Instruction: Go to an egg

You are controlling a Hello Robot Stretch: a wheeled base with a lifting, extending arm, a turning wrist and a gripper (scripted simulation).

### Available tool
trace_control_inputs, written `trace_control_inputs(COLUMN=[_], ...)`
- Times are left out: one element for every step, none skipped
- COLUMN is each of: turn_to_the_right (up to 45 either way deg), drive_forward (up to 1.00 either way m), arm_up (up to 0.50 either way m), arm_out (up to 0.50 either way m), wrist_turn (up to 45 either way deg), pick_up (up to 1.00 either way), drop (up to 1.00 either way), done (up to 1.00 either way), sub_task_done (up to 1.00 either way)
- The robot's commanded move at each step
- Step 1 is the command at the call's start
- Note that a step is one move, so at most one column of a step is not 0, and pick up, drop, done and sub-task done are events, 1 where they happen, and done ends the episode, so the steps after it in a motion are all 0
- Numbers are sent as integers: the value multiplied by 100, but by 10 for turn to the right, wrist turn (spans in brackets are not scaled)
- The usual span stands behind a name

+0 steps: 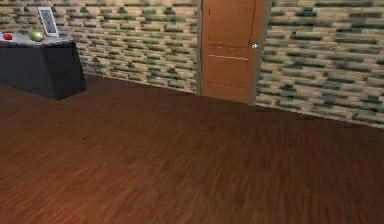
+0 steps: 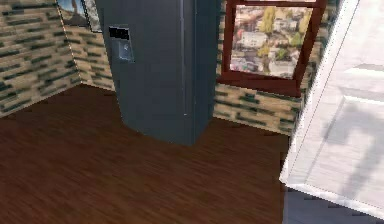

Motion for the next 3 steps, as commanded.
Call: trace_control_inputs(turn_to_the_right=[0, -450, -180], drive_forward=[40, 0, 0], arm_up=[0, 0, 0], arm_out=[0, 0, 0], wrist_turn=[0, 0, 0], pick_up=[0, 0, 0], drop=[0, 0, 0], done=[0, 0, 0], sub_task_done=[0, 0, 0])
